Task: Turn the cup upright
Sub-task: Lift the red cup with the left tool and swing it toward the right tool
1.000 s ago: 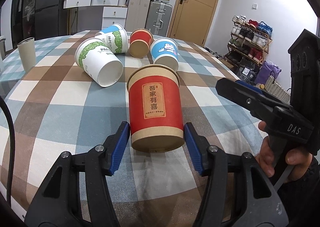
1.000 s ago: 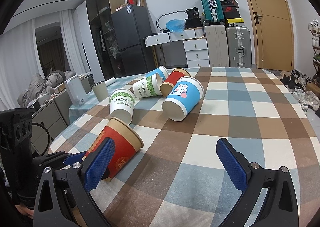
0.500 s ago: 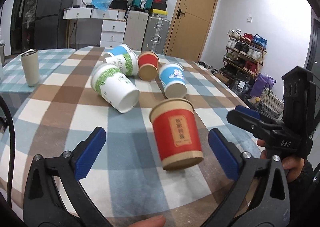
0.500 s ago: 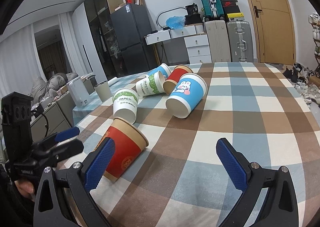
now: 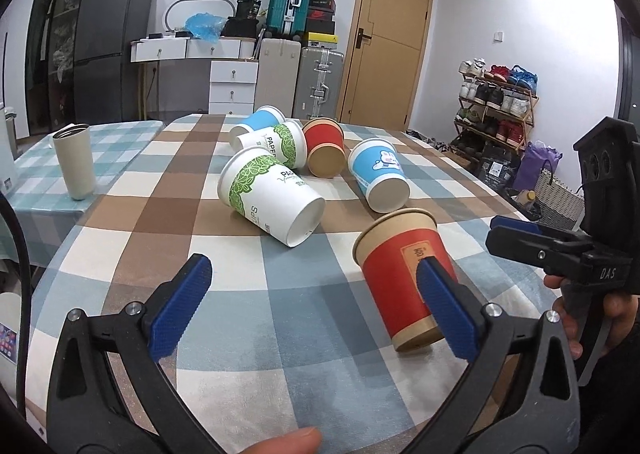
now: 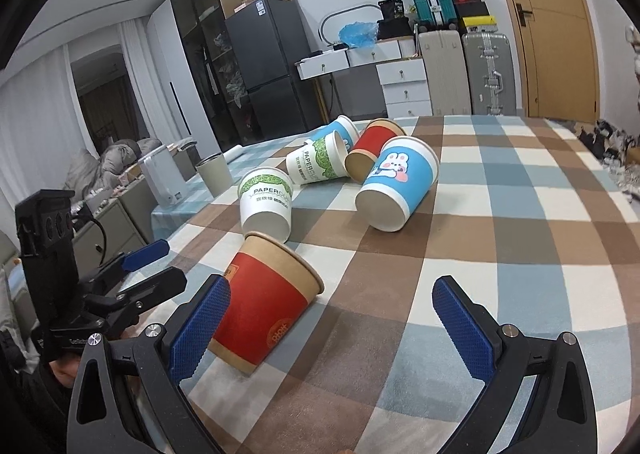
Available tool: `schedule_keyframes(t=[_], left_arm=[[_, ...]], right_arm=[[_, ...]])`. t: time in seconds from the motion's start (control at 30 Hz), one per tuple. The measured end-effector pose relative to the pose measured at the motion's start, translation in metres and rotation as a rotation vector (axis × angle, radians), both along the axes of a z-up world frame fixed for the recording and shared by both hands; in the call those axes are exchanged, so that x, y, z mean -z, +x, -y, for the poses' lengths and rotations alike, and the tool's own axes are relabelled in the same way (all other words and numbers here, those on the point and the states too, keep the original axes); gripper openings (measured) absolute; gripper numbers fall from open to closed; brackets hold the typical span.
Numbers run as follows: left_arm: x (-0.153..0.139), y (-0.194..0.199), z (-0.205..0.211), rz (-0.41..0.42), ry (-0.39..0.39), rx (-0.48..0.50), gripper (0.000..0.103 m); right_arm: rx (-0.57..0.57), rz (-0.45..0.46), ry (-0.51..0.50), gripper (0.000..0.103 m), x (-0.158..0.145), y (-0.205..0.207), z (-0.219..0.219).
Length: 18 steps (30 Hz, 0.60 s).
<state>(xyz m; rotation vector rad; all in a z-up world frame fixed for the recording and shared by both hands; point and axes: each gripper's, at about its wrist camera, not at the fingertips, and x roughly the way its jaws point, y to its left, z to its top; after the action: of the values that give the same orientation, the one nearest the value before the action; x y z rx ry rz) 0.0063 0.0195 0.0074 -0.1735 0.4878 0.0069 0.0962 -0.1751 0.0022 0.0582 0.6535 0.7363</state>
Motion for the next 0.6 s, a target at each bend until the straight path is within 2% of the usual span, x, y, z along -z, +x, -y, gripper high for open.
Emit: schedule_keyframes(t=[0.27,0.43,0.6], left_arm=[[0.003,0.002,-0.003,0.002,0.004,-0.006,0.102],[0.003,0.002,-0.003,0.002,0.006,-0.006,0.102],[0.004,0.002,-0.008,0.008,0.003,-0.012,0.102]], right_arm=[[-0.008,-0.022,-0.043,0.103,0.000,0.006,-0.016],[-0.041,-0.129,-0.012,0.103,0.005,0.018,-0.023],[-0.075,-0.192,0.014,0.103,0.007,0.025,-0.033]])
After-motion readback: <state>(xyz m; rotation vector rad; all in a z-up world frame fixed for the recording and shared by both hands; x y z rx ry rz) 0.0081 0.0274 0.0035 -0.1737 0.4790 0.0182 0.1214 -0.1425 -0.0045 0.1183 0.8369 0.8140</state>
